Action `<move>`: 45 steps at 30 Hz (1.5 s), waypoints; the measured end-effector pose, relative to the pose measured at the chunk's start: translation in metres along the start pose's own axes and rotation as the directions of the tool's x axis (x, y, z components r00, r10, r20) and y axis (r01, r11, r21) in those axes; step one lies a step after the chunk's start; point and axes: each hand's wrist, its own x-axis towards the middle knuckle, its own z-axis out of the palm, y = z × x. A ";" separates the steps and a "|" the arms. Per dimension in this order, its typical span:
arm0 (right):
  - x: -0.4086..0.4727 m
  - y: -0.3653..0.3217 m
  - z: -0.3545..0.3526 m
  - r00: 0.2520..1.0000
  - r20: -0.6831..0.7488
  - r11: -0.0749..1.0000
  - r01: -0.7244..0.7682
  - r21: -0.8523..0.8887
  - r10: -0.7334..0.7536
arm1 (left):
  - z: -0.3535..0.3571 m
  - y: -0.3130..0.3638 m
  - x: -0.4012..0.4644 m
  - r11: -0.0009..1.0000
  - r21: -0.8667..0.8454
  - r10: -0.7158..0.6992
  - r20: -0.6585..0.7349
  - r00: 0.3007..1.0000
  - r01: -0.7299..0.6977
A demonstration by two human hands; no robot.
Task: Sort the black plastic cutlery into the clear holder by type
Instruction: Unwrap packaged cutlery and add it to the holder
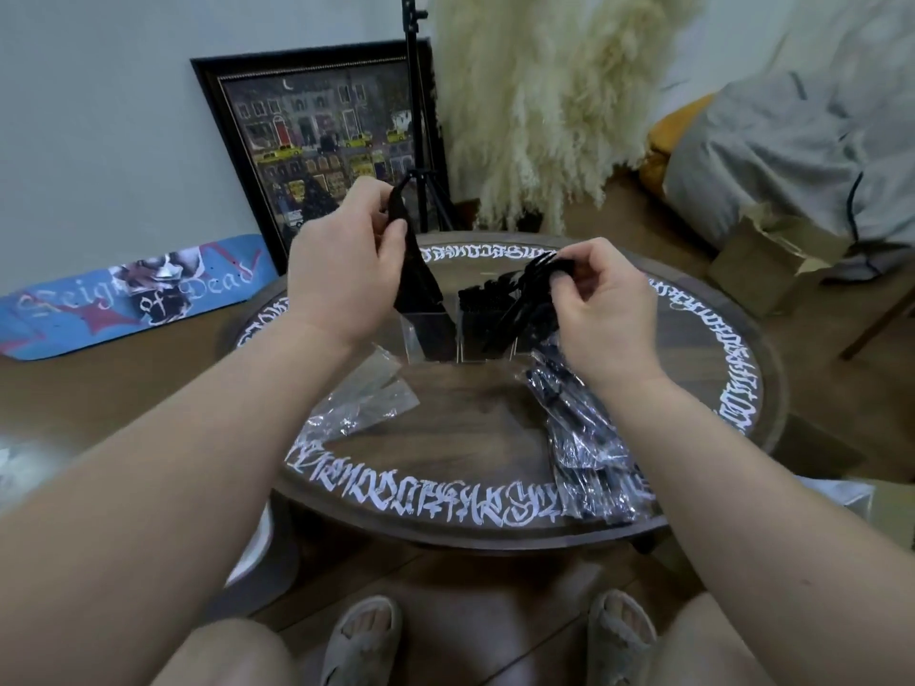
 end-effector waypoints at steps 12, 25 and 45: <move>0.024 0.018 0.002 0.997 0.078 0.999 -0.017 -0.039 0.020 | 0.050 -0.018 0.012 0.961 0.270 -0.149 0.322 0.935 0.061; 0.031 0.029 0.020 0.969 0.243 0.995 -0.022 -0.095 0.044 | 0.064 -0.002 0.003 0.990 0.056 0.095 0.392 0.915 -0.127; 0.047 0.018 0.001 0.991 0.123 0.999 -0.040 -0.026 0.043 | 0.039 0.017 0.063 0.998 -0.030 0.059 0.029 0.998 -0.058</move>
